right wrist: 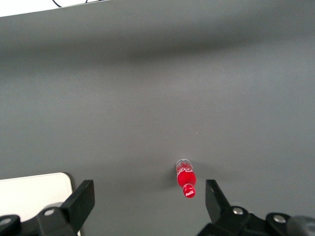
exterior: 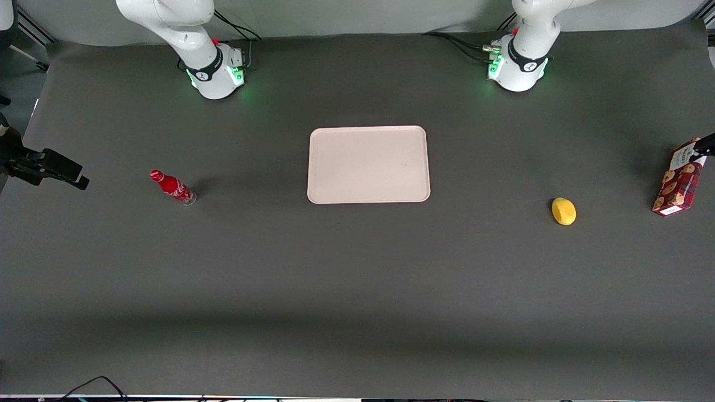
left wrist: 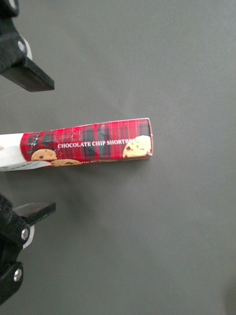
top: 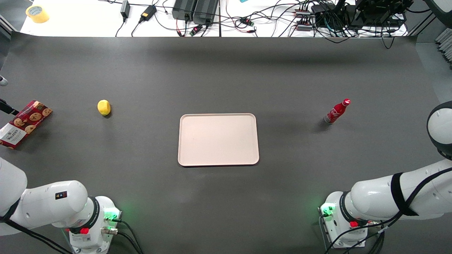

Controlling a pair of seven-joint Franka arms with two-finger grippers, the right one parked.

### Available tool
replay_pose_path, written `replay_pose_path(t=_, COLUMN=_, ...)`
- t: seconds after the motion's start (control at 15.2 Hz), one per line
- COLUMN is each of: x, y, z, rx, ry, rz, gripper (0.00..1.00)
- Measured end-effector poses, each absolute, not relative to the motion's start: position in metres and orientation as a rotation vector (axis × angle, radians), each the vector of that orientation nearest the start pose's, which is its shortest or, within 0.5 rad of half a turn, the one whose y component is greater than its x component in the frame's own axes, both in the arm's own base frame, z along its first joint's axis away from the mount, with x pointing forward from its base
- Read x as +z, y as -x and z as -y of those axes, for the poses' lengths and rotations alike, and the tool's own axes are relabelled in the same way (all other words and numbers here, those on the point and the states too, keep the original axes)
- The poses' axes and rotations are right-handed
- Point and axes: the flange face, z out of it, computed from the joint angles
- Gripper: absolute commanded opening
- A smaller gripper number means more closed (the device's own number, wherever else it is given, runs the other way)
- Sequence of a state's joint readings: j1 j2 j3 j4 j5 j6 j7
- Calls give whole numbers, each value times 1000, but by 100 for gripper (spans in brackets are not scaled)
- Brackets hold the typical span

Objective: Place red cookie box on tray

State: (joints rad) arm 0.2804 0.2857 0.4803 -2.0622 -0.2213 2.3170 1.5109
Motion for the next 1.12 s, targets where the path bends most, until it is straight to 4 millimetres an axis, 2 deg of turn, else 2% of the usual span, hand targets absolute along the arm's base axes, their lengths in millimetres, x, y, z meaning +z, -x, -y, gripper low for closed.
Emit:
replay_pose_path(t=0.33, x=280, y=-440, z=-413, rx=-29, ry=3016, rz=-952, gripper=100)
replay_pose_path(t=0.66, x=252, y=-425, z=-431, rx=-9, ry=3042, rz=-867, gripper=100)
replay_pose_path(t=1.12, x=226, y=-406, z=-441, rx=15, ry=3097, rz=-790, gripper=100)
